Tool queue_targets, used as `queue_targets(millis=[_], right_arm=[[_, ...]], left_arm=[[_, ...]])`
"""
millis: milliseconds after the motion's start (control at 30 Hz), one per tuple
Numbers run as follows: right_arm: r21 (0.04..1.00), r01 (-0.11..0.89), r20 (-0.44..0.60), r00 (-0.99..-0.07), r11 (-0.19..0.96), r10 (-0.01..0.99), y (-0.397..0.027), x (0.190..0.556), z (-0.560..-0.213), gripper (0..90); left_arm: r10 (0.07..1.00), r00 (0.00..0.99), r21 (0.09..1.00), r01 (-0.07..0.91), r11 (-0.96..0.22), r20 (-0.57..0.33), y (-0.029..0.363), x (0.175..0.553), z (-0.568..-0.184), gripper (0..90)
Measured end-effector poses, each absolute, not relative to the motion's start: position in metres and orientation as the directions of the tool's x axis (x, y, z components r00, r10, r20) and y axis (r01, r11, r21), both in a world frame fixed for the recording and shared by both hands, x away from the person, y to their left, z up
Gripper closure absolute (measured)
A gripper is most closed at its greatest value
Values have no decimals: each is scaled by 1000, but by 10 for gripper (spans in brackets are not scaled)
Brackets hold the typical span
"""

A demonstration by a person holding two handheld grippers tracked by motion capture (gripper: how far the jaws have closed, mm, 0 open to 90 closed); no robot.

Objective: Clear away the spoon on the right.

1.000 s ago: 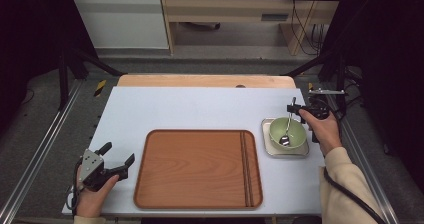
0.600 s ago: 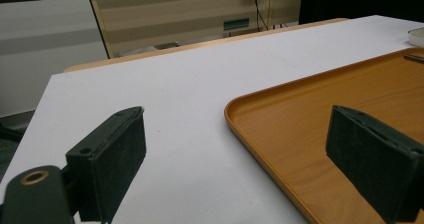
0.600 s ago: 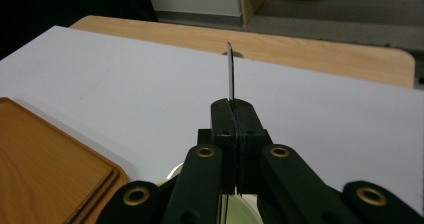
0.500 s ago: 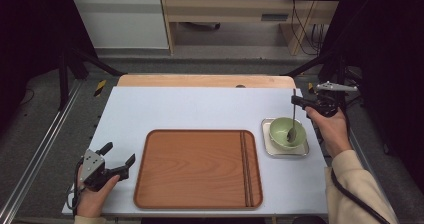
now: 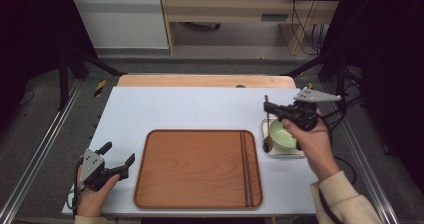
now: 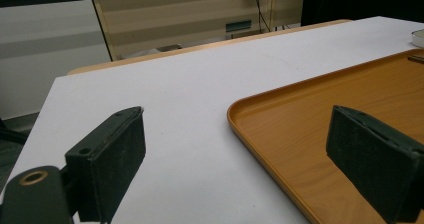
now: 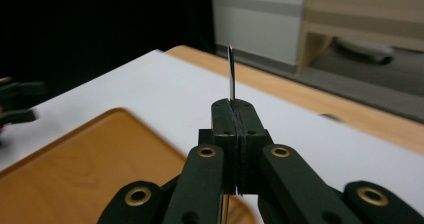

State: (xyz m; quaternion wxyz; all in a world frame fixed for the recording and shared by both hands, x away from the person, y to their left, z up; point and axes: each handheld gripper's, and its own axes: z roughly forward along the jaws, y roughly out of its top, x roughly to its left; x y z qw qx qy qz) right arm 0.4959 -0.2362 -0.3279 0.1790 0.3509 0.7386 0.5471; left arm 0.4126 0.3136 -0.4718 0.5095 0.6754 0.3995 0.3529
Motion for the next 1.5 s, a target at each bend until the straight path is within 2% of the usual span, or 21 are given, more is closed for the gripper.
queue_targets(millis=[167, 333, 533, 633, 767, 1033, 1333, 1500], right_arm=[[903, 379, 178, -761, 204, 624, -185, 479, -359, 899], [869, 444, 259, -782, 216, 567, -149, 470, -391, 899], [832, 521, 346, -756, 192, 556, -142, 471, -415, 894], [825, 534, 357, -746, 185, 562, -145, 472, -420, 886], [815, 541, 339, -735, 208, 587, -148, 472, -423, 862], [795, 526, 219, -714, 303, 665, -149, 471, -430, 810], [763, 547, 160, -677, 345, 719, -150, 472, -439, 746], [746, 551, 126, -667, 373, 734, -146, 471, -441, 659]], left_arm=[[899, 432, 970, 178, -163, 72, 314, 413, -472, 85], [899, 432, 972, 175, -160, 71, 315, 412, -471, 85], [898, 434, 972, 173, -161, 72, 314, 413, -471, 85], [898, 434, 972, 174, -161, 71, 314, 413, -471, 85], [895, 438, 970, 174, -171, 79, 313, 413, -471, 85], [895, 439, 970, 175, -171, 79, 313, 413, -472, 86], [898, 434, 970, 179, -168, 75, 315, 414, -472, 86], [894, 440, 968, 179, -173, 79, 313, 414, -473, 86]])
